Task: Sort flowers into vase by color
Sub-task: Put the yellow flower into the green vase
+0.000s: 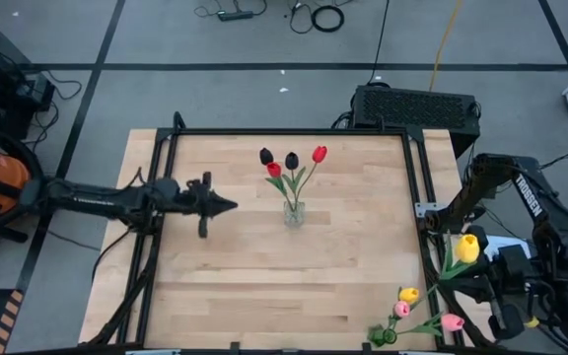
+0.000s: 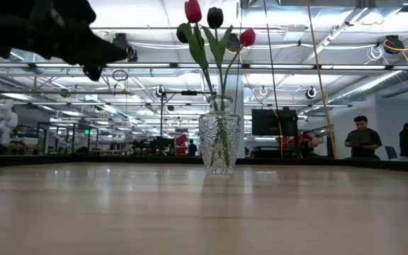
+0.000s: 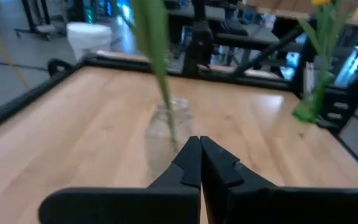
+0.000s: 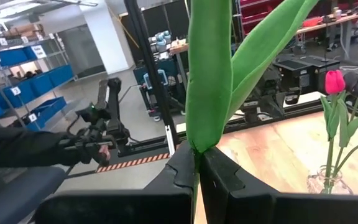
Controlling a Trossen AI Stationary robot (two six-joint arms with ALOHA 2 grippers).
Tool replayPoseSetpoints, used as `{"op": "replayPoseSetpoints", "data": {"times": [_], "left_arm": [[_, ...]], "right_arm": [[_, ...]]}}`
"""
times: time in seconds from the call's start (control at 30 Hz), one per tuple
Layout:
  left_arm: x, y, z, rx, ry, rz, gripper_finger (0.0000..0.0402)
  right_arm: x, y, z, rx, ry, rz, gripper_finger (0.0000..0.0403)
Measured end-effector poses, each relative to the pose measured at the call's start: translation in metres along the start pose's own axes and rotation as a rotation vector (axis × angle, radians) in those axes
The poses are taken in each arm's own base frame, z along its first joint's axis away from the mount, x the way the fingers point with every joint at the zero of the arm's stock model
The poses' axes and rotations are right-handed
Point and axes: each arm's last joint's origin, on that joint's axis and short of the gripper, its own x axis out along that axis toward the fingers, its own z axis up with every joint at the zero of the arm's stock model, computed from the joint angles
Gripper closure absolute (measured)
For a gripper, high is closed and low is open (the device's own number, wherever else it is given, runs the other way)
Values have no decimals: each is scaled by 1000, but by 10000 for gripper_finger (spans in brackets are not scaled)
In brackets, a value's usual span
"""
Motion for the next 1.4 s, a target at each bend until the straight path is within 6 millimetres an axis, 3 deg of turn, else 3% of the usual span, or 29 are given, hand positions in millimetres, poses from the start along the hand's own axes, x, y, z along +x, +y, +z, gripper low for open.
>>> {"op": "replayPoseSetpoints", "data": {"times": [0.23,0.47,0.73,1.13,1.4], "left_arm": [[-14,23,-24,10,-15,4,401],[-30,26,-55,-64,-65,23,401],[-44,23,-47,-74,-172,7,401],[-54,21,-53,-105,-141,-10,400],[-54,21,-53,-105,-140,-5,374]], "right_arm": [[9,-1,2,14,-25,-42,402],[13,-1,4,41,-46,-64,402],[15,-2,6,49,-50,-71,402],[15,-1,6,58,-46,-67,403],[15,2,7,85,-48,-59,403]]}}
